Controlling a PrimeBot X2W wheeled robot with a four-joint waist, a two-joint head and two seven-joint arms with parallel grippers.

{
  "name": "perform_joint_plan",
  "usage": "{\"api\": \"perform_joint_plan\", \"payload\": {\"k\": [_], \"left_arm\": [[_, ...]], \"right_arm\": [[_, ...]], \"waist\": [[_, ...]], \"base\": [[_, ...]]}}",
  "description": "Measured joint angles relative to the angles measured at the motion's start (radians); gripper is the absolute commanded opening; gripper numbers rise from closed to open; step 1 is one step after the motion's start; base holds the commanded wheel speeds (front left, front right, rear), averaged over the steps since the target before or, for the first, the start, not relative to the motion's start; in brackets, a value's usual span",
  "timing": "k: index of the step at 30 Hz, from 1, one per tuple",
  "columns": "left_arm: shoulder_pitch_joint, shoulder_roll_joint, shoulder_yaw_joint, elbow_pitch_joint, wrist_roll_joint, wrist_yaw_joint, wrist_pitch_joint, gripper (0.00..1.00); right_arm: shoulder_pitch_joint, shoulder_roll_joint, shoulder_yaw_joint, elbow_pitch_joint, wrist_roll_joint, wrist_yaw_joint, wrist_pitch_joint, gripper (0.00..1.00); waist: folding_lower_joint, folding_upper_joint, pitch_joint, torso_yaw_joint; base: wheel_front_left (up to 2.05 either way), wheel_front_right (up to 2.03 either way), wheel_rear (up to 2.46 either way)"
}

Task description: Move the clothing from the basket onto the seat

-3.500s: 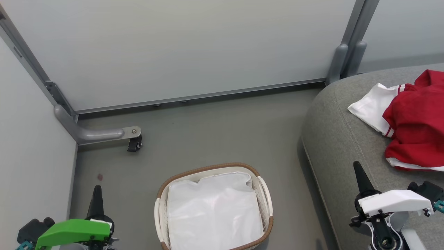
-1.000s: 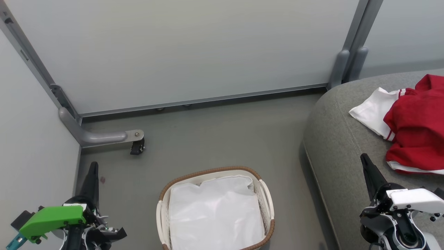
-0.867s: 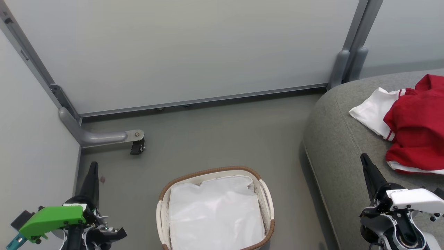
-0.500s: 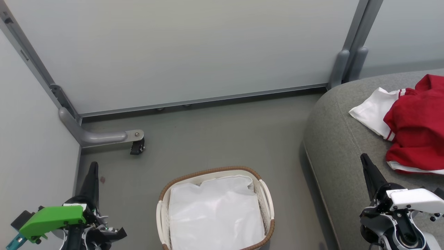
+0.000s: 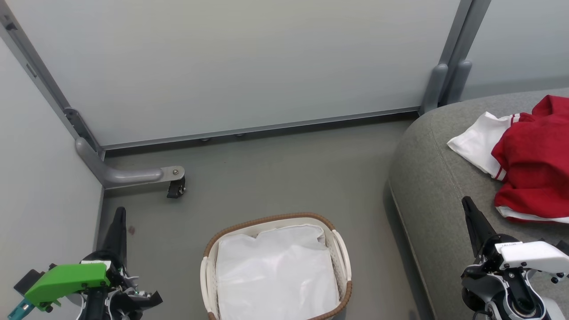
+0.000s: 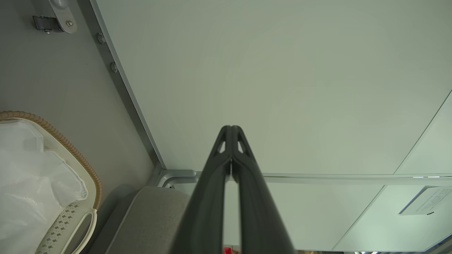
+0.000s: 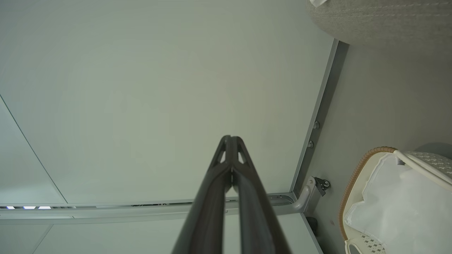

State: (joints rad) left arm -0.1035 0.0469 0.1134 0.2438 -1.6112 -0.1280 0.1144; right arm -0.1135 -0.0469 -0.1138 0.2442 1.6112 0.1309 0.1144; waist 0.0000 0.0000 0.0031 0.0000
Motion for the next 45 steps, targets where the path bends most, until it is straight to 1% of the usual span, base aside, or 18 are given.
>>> {"api": "perform_joint_plan", "payload": {"k": [45], "left_arm": [[0.0, 0.0, 0.0, 0.0, 0.0, 0.0, 0.0, 0.0]], "right_arm": [[0.0, 0.0, 0.0, 0.0, 0.0, 0.0, 0.0, 0.0]], "waist": [[0.0, 0.0, 0.0, 0.0]], "base": [[0.0, 0.0, 0.0]]}}
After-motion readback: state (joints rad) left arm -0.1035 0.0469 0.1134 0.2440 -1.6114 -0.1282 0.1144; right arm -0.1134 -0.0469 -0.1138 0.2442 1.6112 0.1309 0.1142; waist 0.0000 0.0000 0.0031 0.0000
